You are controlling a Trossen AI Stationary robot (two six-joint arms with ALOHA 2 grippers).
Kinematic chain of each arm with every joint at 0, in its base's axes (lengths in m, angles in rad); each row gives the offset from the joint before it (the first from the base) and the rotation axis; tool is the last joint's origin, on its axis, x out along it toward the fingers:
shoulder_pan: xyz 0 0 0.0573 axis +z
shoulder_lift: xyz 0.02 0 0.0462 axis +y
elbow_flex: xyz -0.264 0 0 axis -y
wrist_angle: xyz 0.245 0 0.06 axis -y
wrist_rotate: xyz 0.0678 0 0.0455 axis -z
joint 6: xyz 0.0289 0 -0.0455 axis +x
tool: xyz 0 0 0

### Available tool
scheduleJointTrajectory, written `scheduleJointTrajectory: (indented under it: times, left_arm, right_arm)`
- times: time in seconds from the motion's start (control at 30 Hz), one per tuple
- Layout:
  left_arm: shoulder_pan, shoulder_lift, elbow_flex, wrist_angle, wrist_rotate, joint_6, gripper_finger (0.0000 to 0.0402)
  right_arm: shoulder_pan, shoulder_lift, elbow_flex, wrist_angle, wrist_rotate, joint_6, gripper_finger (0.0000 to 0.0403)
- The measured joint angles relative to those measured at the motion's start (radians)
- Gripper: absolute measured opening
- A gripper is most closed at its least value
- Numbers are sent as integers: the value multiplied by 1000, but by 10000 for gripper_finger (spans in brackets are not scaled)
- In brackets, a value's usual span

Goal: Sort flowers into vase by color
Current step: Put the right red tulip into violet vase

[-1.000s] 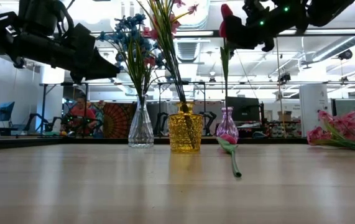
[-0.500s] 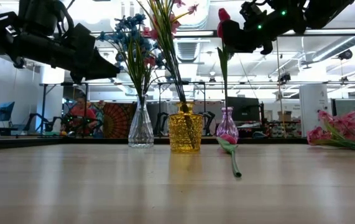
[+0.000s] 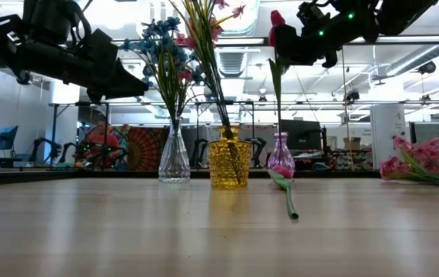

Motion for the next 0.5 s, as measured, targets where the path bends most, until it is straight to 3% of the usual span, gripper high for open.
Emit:
scheduleJointTrajectory:
  times: [0.27,0.5]
  left_arm:
    - [0,0,0,-11,0,0,167]
    - [0,0,0,-15,0,0,167]
  right_arm:
    - [0,0,0,-14,0,-1,18]
    - [0,0,0,-16,0,10,72]
